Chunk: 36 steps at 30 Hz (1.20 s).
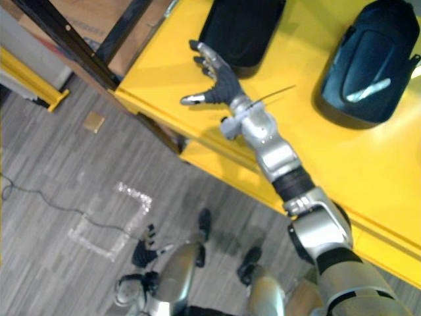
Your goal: Walk over and take plastic housings, then place them on the shelf
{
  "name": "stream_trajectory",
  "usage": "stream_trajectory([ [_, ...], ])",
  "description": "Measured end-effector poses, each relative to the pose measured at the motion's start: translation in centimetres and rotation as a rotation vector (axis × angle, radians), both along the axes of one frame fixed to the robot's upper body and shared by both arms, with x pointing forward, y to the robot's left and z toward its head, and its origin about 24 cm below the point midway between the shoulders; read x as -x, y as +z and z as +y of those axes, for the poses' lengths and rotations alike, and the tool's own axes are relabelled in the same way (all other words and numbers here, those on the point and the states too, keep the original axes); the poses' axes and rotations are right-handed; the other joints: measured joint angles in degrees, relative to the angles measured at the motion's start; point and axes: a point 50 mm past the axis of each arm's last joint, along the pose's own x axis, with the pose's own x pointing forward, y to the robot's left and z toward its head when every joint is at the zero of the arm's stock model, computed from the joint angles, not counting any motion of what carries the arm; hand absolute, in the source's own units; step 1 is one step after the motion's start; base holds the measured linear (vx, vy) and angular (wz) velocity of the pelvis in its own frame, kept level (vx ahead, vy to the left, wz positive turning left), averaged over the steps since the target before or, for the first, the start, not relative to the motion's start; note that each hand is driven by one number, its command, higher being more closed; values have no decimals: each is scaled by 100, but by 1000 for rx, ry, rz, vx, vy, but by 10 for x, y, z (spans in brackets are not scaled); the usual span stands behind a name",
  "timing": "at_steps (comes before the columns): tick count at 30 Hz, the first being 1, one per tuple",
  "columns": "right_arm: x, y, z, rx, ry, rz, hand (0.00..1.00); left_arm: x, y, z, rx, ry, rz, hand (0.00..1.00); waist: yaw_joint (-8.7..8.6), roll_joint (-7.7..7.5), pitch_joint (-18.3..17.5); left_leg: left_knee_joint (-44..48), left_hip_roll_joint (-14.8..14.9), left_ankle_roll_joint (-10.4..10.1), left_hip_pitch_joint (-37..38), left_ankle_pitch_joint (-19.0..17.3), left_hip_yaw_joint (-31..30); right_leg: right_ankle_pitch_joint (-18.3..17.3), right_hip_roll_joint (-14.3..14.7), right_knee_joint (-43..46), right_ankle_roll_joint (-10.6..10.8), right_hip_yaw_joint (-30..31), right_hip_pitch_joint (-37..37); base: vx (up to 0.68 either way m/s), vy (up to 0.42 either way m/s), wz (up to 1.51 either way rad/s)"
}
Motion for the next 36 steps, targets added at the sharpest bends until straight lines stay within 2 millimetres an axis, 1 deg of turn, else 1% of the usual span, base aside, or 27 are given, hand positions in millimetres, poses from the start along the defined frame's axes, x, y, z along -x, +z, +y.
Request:
stream_trajectory([
  [3,3,2,3,12,34,-10,0,0,0,-2,5,-4,0,0,-22,0,0,-1,8,-5,8,3,1,-11,2,14,-10,-2,0,0,0,0],
  [4,9,7,7,20,73,-33,0,1,0,-2,4,-4,1,0,-44,0,0,-1,10,-5,12,4,10,-11,2,14,-10,3,1,17,6,-4],
  [5,20,13,15,23,133,-76,0,1,0,-2,4,-4,2,0,-53,-1,0,-1,13,-5,29,4,35,-10,2,13,-10,23,4,19,8,-7],
  [6,27,17,18,20,164,-104,0,1,0,-2,4,-3,2,0,-53,-1,0,0,11,-5,47,3,46,-8,-2,11,-8,33,14,24,9,-12],
  [8,58,32,31,-16,289,-205,0,0,0,-2,3,0,0,0,-76,-2,1,-2,10,-6,169,-2,89,-2,-4,-14,1,83,120,26,6,-12],
  [10,75,39,37,-39,334,-255,0,1,0,-1,3,1,-1,0,-127,-4,0,-4,11,-5,240,-12,92,13,2,-49,18,83,202,9,11,-6],
  [11,82,42,41,-56,329,-278,0,1,0,-1,4,3,1,0,-193,-9,-1,-8,12,7,307,-30,119,35,4,-79,40,107,267,-16,25,-11],
  [12,82,43,41,-55,311,-284,0,2,0,-1,4,4,2,0,-202,-16,-5,-5,17,18,321,-40,157,47,3,-88,45,133,267,-28,31,-22],
  [14,77,41,38,-19,211,-291,0,2,0,0,3,9,0,0,-212,-19,-7,-16,34,52,347,-100,249,104,10,-138,59,193,262,-36,46,-22],
  [15,69,37,33,2,122,-280,0,2,0,1,2,13,0,0,-210,-27,-10,-48,33,54,382,-101,301,153,13,-210,87,249,263,-43,67,-25],
  [16,60,30,28,18,37,-258,0,4,-1,2,0,15,6,0,-205,-67,-32,-135,33,54,435,-97,388,175,15,-273,107,314,269,-28,55,-24],
  [17,56,27,25,28,2,-244,0,5,-2,3,-1,19,10,0,-210,-86,-44,-172,33,59,450,-90,402,211,21,-308,104,323,284,19,54,-16],
  [18,40,18,14,47,-105,-174,0,9,-4,4,-6,21,21,0,-224,-148,-69,-272,17,65,545,-47,415,315,44,-456,131,328,386,40,39,-6],
  [20,29,11,4,52,-170,-120,0,9,-4,5,-7,23,23,0,-217,-191,-92,-335,4,65,610,-18,440,350,51,-534,138,330,455,52,32,-2],
  [21,18,3,-5,59,-225,-65,0,11,-4,7,-9,32,25,0,-194,-294,-153,-415,-8,55,650,27,474,371,54,-585,143,350,470,61,21,-2],
  [23,9,-5,-13,66,-268,-17,0,11,-4,9,-14,33,28,0,-192,-391,-205,-434,-12,85,675,50,491,389,64,-639,143,357,502,83,6,-3],
  [25,2,-12,-21,74,-308,20,0,12,-5,9,-16,32,31,0,-191,-400,-208,-448,-27,85,795,50,496,412,75,-740,164,357,662,76,-1,-2],
  [27,-2,-9,-25,78,-363,1,0,12,-5,9,-17,32,33,0,-200,-401,-209,-486,-20,80,841,53,501,413,94,-766,163,357,700,19,-1,-2],
  [31,-11,5,-39,66,-501,-56,0,12,-5,9,-16,31,33,0,-195,-401,-209,-561,3,52,846,70,475,420,131,-787,151,338,696,3,0,1],
  [34,-14,16,-48,17,-580,-98,0,12,-5,9,-16,35,32,0,-192,-401,-209,-618,-3,46,848,103,456,421,133,-789,150,317,680,26,4,4],
  [36,-14,23,-50,-1,-605,-126,0,12,-5,9,-15,36,31,0,-193,-401,-209,-607,-3,47,807,109,438,421,134,-788,150,304,651,16,-3,2],
])
